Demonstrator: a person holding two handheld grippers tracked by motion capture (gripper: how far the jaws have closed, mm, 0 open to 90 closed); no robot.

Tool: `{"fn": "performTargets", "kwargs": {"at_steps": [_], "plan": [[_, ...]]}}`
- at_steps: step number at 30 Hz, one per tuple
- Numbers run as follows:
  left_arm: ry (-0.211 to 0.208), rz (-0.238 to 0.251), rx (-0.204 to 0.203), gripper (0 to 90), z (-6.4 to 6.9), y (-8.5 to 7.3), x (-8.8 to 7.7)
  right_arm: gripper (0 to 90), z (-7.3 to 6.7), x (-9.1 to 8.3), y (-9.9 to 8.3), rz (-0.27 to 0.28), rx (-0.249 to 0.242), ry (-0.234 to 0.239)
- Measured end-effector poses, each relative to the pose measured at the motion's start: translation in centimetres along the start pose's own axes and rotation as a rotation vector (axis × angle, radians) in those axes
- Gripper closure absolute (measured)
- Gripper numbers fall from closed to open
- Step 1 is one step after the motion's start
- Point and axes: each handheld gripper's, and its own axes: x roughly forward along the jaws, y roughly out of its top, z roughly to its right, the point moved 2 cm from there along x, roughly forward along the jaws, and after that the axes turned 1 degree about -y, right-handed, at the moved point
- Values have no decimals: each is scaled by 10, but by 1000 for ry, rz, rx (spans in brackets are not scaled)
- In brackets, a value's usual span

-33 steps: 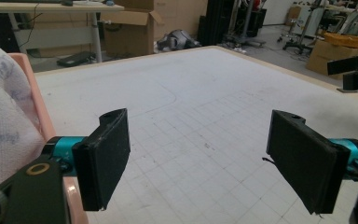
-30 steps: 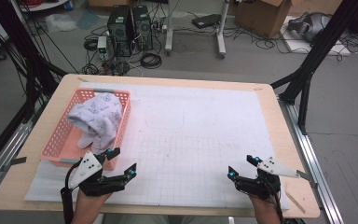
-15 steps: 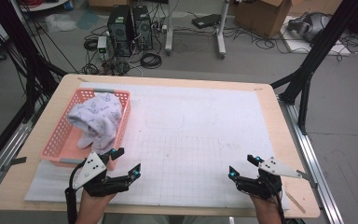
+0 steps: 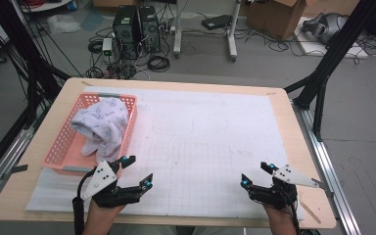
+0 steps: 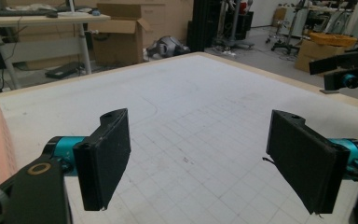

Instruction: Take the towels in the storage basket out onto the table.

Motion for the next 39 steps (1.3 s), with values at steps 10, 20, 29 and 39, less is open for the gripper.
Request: {"fn": "performTargets", "kwargs": {"at_steps": [10, 20, 29, 39], "plan": [[35, 12, -21, 189, -17, 15, -5, 156, 3, 2, 1, -12, -1, 21], [117, 5, -22, 165, -60, 44, -5, 156, 3, 5, 1, -26, -22, 25], [215, -46, -33, 164, -110, 63, 1, 156, 5, 5, 2, -25, -18, 27], [346, -228, -63, 164, -165, 52, 17, 156, 3, 6, 1, -35, -29, 32]]}}
